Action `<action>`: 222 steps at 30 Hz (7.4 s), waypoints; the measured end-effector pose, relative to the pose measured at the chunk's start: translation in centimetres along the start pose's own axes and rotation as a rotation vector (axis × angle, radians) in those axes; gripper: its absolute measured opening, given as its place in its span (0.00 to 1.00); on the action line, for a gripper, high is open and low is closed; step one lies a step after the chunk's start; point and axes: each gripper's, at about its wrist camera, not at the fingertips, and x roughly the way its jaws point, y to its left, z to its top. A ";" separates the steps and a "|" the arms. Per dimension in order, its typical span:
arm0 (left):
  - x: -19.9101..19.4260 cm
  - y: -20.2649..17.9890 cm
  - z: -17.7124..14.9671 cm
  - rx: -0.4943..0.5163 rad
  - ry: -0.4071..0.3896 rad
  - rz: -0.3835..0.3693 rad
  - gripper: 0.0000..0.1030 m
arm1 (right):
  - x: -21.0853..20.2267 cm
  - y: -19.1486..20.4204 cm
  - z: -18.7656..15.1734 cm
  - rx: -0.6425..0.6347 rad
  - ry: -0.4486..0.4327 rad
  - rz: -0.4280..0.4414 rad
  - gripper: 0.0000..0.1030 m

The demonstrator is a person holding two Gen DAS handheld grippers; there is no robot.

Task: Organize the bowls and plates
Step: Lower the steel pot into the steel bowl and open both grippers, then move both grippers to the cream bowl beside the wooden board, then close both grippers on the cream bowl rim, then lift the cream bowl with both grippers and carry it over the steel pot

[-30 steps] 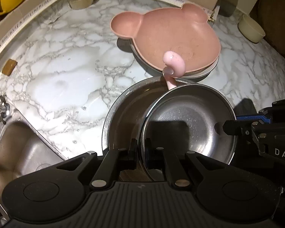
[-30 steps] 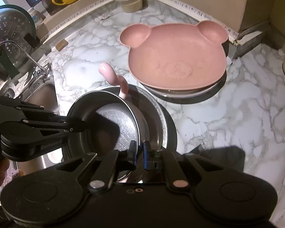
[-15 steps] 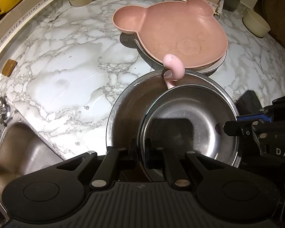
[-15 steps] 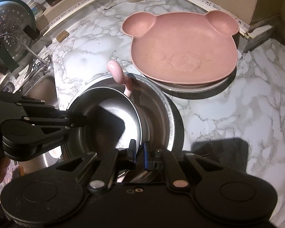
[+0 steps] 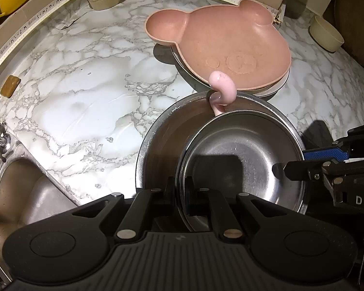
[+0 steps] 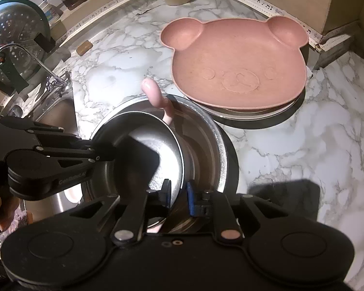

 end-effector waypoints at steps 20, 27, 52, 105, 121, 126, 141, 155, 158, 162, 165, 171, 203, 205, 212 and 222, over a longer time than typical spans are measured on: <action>-4.2 -0.7 -0.6 0.027 -0.133 -0.020 0.25 | -3.0 1.6 -0.8 -0.080 -0.104 -0.009 0.29; -6.0 -1.5 -1.1 0.072 -0.174 -0.039 0.32 | -4.8 2.1 -1.4 -0.101 -0.144 -0.013 0.34; -8.7 -12.0 6.9 0.239 -0.284 -0.119 0.72 | -12.2 -8.5 -1.8 0.075 -0.326 -0.122 0.79; 13.9 -35.2 30.8 0.173 -0.176 -0.067 0.76 | -6.3 -41.6 8.1 0.527 -0.274 -0.373 0.69; 16.7 -36.9 32.0 0.183 -0.123 -0.105 0.41 | -3.7 -43.4 7.8 0.568 -0.231 -0.356 0.34; 17.2 -37.3 32.3 0.192 -0.112 -0.114 0.24 | -3.3 -43.7 7.8 0.574 -0.228 -0.347 0.21; 16.0 -36.9 29.7 0.244 -0.094 -0.095 0.06 | -3.8 -41.1 7.5 0.523 -0.200 -0.360 0.06; 8.9 -30.6 23.0 0.258 -0.099 -0.067 0.06 | -6.1 -32.4 6.1 0.434 -0.178 -0.307 0.05; 7.2 -28.7 21.7 0.254 -0.108 -0.062 0.06 | -6.5 -29.8 5.7 0.399 -0.174 -0.295 0.05; 4.6 -26.3 19.9 0.268 -0.120 -0.051 0.06 | -7.4 -26.1 5.1 0.352 -0.168 -0.278 0.06; 2.8 -24.8 18.5 0.286 -0.130 -0.040 0.06 | -7.7 -23.4 4.8 0.324 -0.159 -0.271 0.05; -0.3 -20.9 16.1 0.279 -0.148 -0.046 0.06 | -8.9 -18.5 4.4 0.266 -0.172 -0.256 0.06; -7.1 -2.4 2.0 0.115 -0.162 -0.026 0.06 | -6.6 2.6 2.3 -0.017 -0.137 -0.195 0.10; -6.9 -1.9 1.2 0.108 -0.159 -0.033 0.06 | -6.2 3.1 1.9 -0.019 -0.124 -0.190 0.10; -6.2 -1.0 -0.7 0.130 -0.176 -0.024 0.06 | -5.0 4.4 0.6 -0.028 -0.108 -0.184 0.11; -5.5 -1.4 -2.0 0.213 -0.275 0.018 0.06 | -3.3 5.9 -1.1 -0.063 -0.098 -0.213 0.14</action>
